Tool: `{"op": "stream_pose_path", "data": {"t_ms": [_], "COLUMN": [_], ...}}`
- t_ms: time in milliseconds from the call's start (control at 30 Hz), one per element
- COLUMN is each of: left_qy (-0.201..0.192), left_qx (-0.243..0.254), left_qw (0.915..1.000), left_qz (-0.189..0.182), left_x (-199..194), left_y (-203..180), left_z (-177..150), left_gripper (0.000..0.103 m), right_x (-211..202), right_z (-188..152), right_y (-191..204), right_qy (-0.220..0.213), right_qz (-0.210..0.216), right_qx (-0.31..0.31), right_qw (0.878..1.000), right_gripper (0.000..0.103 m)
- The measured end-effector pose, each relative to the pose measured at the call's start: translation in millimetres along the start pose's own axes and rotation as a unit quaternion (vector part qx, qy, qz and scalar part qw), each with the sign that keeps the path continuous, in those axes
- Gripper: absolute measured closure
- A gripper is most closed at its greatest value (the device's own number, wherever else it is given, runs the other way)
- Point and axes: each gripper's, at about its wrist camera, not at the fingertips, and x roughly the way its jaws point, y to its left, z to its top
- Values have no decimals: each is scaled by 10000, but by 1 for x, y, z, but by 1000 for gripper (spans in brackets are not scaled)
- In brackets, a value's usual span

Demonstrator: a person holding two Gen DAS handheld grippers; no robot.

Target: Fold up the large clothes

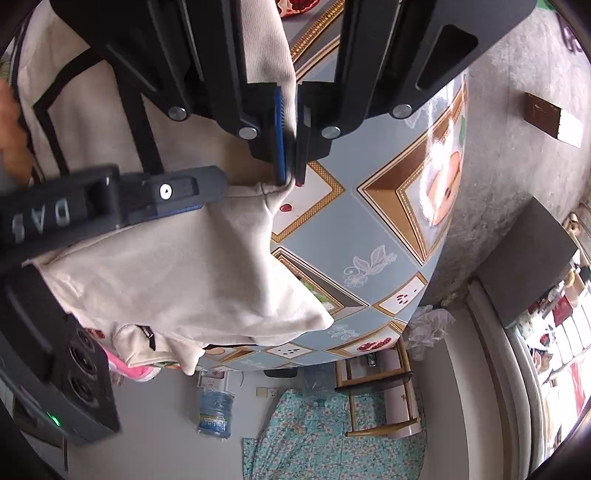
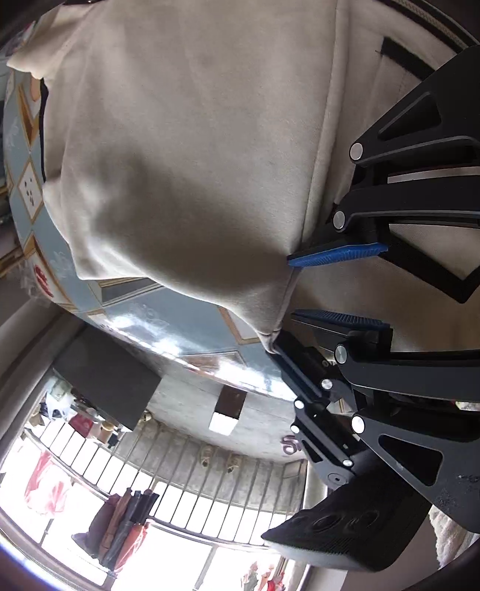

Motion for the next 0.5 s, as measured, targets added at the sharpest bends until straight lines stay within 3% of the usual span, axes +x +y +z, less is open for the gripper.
{"op": "stream_pose_path", "data": {"t_ms": [100, 167, 267, 367, 467, 500], "left_qy": [-83, -176, -454, -616, -565, -519], "left_qx": [-132, -215, -323, -499, -549, -551], "left_qw": [9992, 9980, 9955, 9917, 9907, 9911], "left_qz": [-365, -569, -767, -1008, -1113, -1098], "left_x": [-9, -19, -39, -51, -50, -48], "left_y": [8, 14, 21, 24, 20, 18], "left_z": [-1, -1, 1, 12, 26, 31], "left_gripper": [97, 96, 96, 96, 96, 95], "right_x": [-3, -17, -43, -57, -51, -50], "right_z": [-3, 4, 24, 40, 37, 31], "right_y": [-9, -13, -19, -22, -26, -27], "right_qy": [185, -38, -454, -829, -831, -797], "right_qz": [305, 203, 484, 234, -352, -295], "right_qx": [192, 182, 394, 459, 446, 446], "right_qw": [9992, 9996, 9970, 9952, 9949, 9954], "right_gripper": [77, 77, 77, 77, 73, 72]}}
